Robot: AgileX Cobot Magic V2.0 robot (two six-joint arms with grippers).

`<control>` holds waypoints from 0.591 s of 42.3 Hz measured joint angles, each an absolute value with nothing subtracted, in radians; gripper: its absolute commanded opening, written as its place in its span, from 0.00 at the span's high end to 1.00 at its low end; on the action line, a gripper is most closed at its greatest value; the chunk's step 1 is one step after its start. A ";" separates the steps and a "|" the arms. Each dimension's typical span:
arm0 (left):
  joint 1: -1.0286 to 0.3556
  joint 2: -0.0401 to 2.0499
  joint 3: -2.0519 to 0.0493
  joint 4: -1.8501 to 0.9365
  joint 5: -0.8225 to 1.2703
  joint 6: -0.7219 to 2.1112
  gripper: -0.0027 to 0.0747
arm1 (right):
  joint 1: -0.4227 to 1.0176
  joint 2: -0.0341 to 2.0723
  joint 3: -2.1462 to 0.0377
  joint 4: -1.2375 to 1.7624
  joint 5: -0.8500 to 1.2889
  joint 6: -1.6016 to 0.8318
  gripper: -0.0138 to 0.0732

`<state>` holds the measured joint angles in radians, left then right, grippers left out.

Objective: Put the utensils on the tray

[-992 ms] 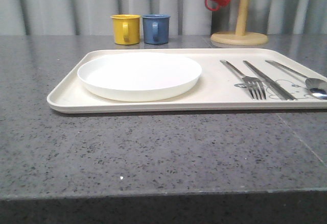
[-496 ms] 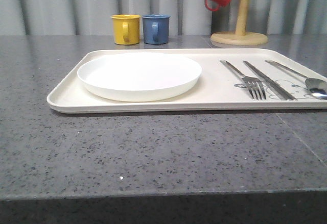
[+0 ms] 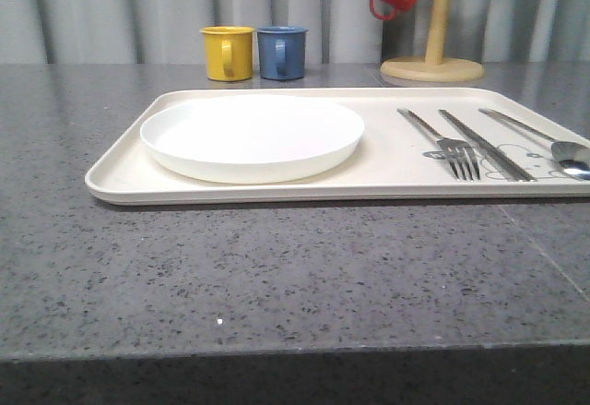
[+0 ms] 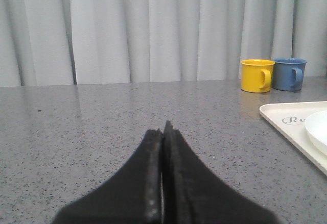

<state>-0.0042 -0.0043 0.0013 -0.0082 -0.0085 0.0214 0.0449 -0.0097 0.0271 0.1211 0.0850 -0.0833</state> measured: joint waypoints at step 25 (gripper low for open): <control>-0.004 -0.004 0.001 -0.008 -0.008 0.021 0.99 | 0.045 -0.010 0.027 0.121 0.052 -0.081 0.92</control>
